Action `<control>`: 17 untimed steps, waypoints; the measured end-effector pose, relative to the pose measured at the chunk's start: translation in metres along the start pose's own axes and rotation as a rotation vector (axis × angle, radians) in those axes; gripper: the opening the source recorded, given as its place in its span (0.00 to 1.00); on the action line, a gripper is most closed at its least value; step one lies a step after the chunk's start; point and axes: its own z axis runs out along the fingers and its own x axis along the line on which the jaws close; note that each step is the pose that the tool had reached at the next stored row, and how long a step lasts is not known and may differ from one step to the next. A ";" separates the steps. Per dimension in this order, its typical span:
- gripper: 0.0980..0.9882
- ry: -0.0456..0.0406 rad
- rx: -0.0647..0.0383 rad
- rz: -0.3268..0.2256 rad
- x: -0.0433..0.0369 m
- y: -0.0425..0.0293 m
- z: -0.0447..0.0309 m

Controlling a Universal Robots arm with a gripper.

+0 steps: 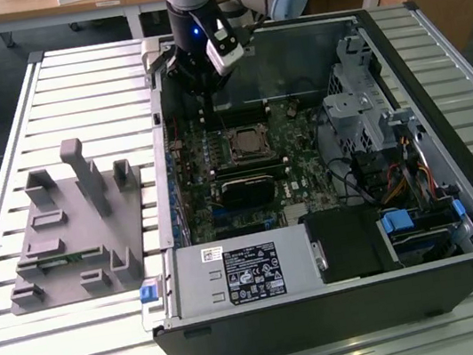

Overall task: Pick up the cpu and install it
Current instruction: 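Install the first cpu locking lever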

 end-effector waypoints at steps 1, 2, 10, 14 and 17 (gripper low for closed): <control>0.01 0.0000 0.000 0.000 -0.0006 0.0001 0.0001; 0.01 0.0000 0.000 0.000 -0.0015 0.0002 0.0002; 0.01 0.0000 0.000 0.000 -0.0116 0.0016 0.0007; 0.01 0.0000 0.000 0.000 -0.0195 0.0023 0.0010; 0.01 0.0000 0.000 0.000 -0.0252 0.0025 0.0014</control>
